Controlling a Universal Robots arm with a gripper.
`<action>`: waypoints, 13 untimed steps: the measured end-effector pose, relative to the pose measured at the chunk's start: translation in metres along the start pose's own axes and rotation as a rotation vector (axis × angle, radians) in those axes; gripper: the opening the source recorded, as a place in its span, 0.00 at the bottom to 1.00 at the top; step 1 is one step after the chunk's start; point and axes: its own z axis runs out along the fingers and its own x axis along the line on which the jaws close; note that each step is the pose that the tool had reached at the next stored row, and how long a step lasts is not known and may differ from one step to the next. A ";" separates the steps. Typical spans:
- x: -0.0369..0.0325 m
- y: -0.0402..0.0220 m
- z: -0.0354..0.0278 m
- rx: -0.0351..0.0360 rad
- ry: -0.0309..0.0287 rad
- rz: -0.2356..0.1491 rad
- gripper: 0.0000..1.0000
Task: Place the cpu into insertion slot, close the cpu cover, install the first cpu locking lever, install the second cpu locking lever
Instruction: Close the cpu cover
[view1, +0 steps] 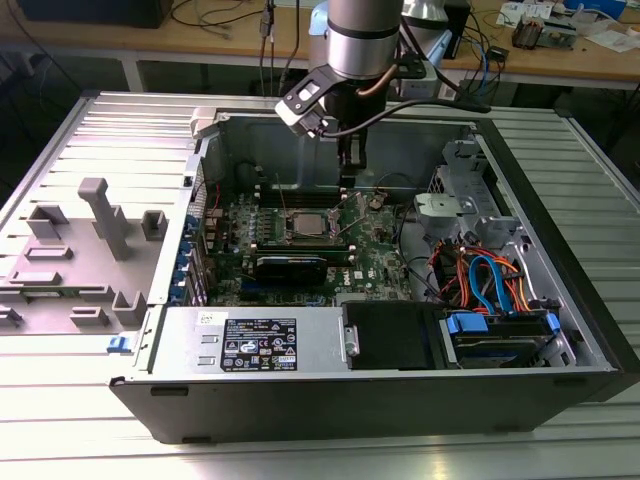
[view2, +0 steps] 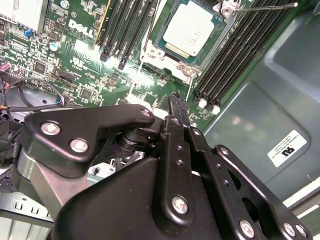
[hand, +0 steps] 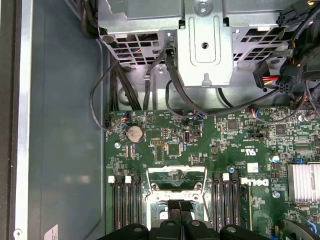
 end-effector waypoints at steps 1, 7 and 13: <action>0.0000 0.0002 0.0000 0.0000 0.0000 0.000 0.11; 0.0001 0.0021 0.0001 0.0000 0.0000 0.000 0.11; 0.0001 0.0033 0.0001 0.0000 0.0000 0.000 0.11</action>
